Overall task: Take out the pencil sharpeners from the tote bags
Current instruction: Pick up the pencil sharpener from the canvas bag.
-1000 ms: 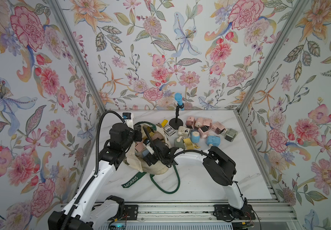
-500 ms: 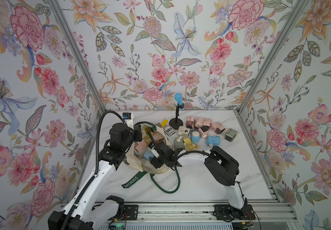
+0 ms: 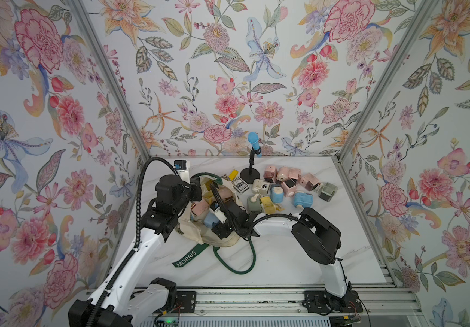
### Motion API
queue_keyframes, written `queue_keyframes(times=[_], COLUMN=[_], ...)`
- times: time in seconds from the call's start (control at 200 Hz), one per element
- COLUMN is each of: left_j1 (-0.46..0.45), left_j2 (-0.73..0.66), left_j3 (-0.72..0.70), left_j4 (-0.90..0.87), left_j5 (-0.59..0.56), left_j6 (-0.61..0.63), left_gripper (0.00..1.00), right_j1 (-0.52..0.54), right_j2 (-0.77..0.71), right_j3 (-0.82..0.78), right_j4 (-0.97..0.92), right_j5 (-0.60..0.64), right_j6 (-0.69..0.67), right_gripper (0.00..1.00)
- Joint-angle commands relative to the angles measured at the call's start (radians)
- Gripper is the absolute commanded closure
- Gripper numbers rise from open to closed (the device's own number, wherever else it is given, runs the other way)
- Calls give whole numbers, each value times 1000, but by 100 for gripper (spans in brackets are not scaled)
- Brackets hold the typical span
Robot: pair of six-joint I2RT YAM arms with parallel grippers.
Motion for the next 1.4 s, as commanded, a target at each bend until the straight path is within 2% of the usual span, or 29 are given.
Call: queue_keyframes(times=[0.0, 0.34, 0.641, 1.026, 1.396], left_j1=[13, 13, 14, 13, 14], left_j2=[-9, -18, -19, -21, -23], left_j3=[6, 1, 3, 2, 3], left_j4=[57, 57, 57, 55, 56], left_j5=[-7, -13, -11, -14, -16], left_j6=[8, 10, 10, 12, 11], left_gripper=[100, 100, 100, 100, 100], right_j1=[8, 22, 41, 44, 45], right_j2=[41, 4, -116, -251, -453], right_j3=[33, -26, -145, -258, -382], right_j4=[28, 115, 224, 276, 271], right_j5=[-23, -2, -12, -9, -12], right_j6=[-34, -72, -108, -138, -163], right_gripper=[24, 39, 46, 49, 49])
